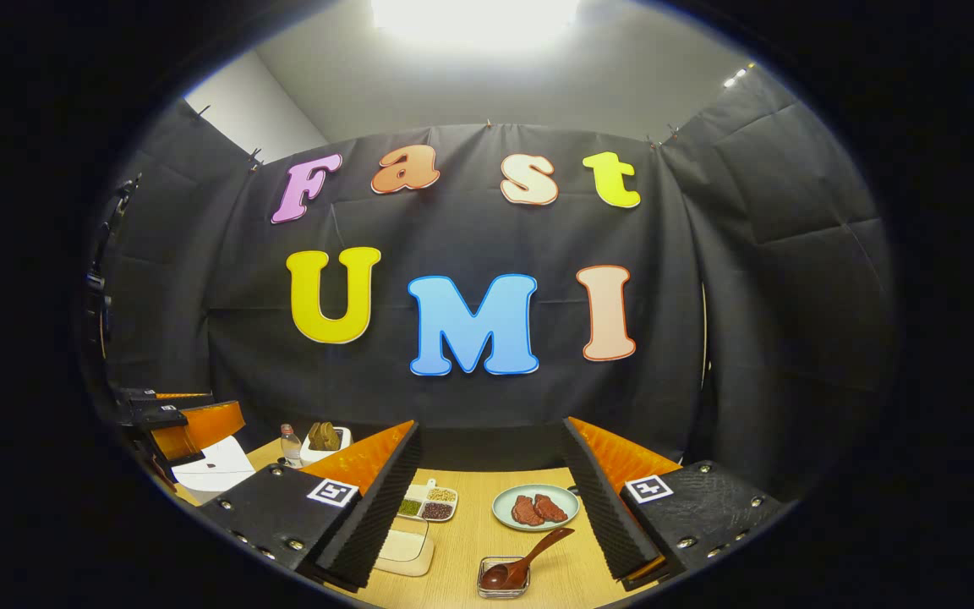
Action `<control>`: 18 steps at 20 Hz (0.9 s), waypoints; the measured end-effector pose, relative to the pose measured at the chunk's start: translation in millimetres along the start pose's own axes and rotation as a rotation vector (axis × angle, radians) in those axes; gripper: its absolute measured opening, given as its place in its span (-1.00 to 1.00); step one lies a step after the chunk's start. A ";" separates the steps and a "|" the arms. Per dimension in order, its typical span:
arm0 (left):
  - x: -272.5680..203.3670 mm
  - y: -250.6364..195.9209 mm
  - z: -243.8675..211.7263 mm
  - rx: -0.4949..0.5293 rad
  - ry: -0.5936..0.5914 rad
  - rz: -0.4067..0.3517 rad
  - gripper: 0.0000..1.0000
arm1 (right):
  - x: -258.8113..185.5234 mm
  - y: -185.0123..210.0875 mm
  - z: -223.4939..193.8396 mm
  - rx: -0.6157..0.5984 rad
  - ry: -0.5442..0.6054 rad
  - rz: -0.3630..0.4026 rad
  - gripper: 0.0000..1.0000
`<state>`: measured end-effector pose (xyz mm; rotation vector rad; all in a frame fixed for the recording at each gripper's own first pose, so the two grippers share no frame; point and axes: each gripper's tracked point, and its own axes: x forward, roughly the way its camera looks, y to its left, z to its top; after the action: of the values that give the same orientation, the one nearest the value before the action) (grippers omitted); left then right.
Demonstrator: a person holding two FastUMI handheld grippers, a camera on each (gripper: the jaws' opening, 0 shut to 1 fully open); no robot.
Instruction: Close the left gripper, press the button to open the rice cooker; take a wooden spoon from the chopstick holder with the right hand, scoop a spoonful of rice and pour it into the rice cooker, then put the wooden spoon back into the chopstick holder.
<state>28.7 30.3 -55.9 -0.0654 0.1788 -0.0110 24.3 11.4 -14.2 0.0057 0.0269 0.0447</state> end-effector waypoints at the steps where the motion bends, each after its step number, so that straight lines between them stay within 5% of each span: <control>1: 4.7 6.5 -10.4 -0.010 0.033 0.006 -0.02 | 2.1 3.6 -3.6 0.000 0.006 0.009 0.97; 3: 7.0 18.9 -25.0 -0.025 0.103 -0.002 -0.88 | 5.4 12.0 -6.6 0.002 0.016 0.029 0.97; 4: 23.3 26.0 -44.6 -0.027 0.135 0.011 -0.77 | 7.4 15.9 -7.5 0.001 0.019 0.040 0.97; 18: 7.9 255.5 -152.8 -0.252 0.485 0.323 -0.80 | 19.6 30.3 -36.6 -0.012 0.085 0.085 0.97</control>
<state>10.6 275.3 -224.2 -0.2854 0.6735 0.3212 41.6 42.7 -51.1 -0.0073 0.1110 0.1297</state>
